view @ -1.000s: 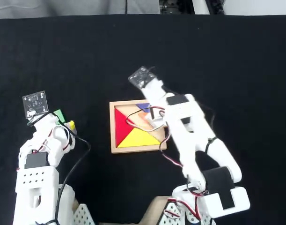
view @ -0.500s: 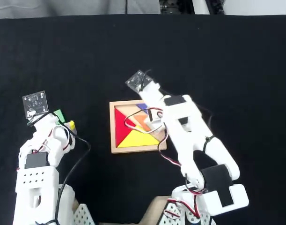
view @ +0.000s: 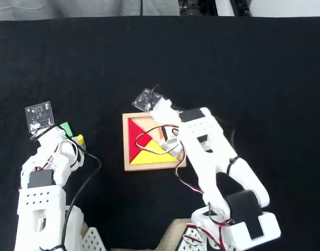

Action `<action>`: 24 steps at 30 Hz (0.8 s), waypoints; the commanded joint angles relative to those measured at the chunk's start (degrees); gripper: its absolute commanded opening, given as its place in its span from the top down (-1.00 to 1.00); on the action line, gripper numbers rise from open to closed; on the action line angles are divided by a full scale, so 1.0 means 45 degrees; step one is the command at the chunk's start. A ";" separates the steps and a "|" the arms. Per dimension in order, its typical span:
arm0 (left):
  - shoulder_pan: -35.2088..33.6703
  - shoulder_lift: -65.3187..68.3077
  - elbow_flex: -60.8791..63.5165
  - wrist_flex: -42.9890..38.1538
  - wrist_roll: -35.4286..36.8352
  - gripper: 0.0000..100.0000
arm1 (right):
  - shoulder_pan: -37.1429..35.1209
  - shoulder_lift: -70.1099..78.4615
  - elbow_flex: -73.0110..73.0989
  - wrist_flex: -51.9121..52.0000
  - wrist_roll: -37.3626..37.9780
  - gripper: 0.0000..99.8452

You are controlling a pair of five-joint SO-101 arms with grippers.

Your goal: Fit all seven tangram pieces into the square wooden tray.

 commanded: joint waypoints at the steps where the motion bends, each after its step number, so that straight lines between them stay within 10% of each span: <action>1: 0.0107 -0.0176 -0.0147 -0.0215 -0.0020 0.65 | -0.0215 -0.0576 -0.0674 -0.0664 -0.0645 0.79; 24: 0.0166 -0.0176 -0.0068 -0.0195 -0.0039 0.65 | -0.0645 0.4132 -0.3487 -0.1797 -0.1250 0.98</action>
